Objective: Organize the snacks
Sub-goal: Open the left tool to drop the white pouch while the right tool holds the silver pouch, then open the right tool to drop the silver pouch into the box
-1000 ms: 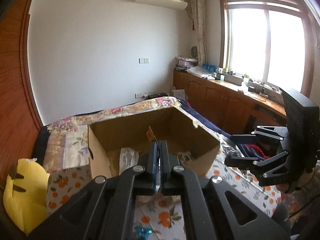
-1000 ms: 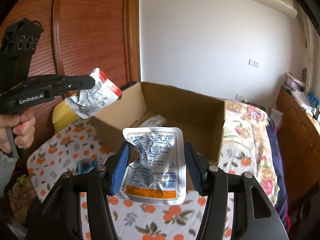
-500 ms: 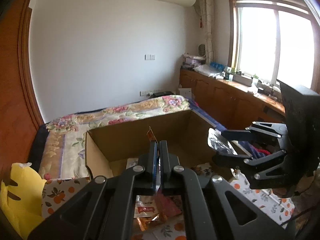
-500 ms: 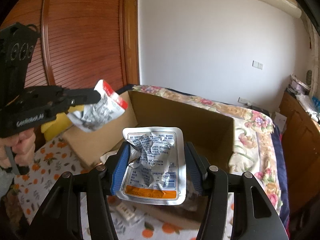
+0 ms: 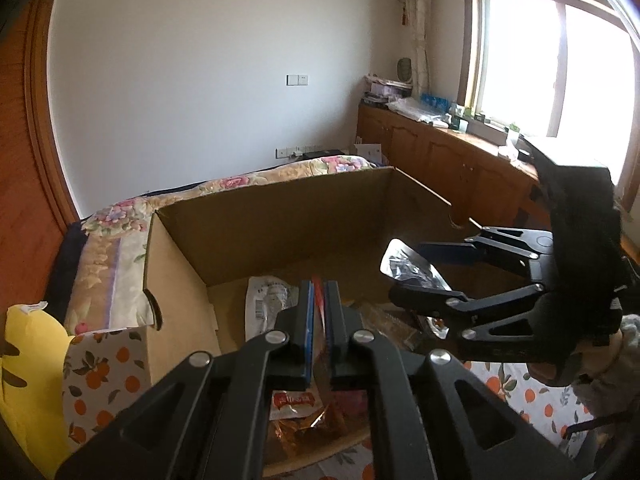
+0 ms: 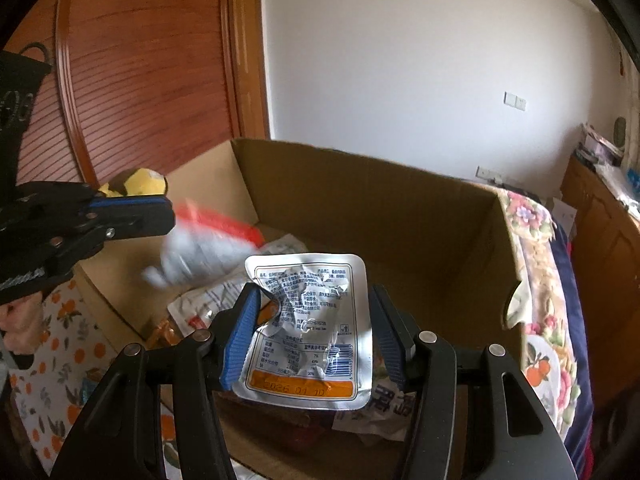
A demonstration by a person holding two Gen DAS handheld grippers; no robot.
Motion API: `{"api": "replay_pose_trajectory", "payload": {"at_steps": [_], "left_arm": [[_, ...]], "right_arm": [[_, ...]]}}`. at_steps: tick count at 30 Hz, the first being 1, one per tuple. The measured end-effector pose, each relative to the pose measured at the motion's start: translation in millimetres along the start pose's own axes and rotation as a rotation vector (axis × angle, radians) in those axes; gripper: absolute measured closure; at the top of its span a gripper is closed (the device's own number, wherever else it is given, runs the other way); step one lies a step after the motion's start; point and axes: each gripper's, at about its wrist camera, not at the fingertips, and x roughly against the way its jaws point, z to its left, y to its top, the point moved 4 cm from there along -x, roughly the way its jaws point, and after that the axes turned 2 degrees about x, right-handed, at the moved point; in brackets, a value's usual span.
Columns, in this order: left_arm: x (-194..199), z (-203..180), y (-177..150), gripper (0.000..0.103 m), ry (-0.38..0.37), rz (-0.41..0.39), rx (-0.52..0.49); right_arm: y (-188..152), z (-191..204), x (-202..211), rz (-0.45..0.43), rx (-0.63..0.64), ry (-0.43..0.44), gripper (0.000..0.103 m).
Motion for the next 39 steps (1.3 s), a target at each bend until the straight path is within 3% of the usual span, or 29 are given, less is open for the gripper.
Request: {"api": "replay_pose_trajectory", "payload": {"at_steps": [5, 14, 19, 29, 39], "left_arm": [[0.2, -4.8, -7.6, 0.096, -0.029, 0.027, 0.008], [6.9, -7.3, -18.3, 0.092, -0.009, 0.06, 0.001], [15.6, -9.3, -26.4, 0.091, -0.005, 0.065, -0.005], [55.4, -10.2, -45.3, 0.083, 0.004, 0.052, -0.007], [88.0, -11.8, -103.0, 0.072, 0.011, 0.078, -0.023]], "right_arm": [[-5.5, -3.3, -1.3, 0.02, -0.035, 0.017, 0.046], [-9.8, -8.4, -2.3, 0.031, -0.072, 0.03, 0.044], [-8.3, -5.6, 2.8, 0.028, -0.072, 0.007, 0.036], [-8.8, 9.0, 50.7, -0.037, -0.07, -0.004, 0.035], [-47.9, 47.9, 93.8, -0.058, -0.059, 0.02, 0.033]]}}
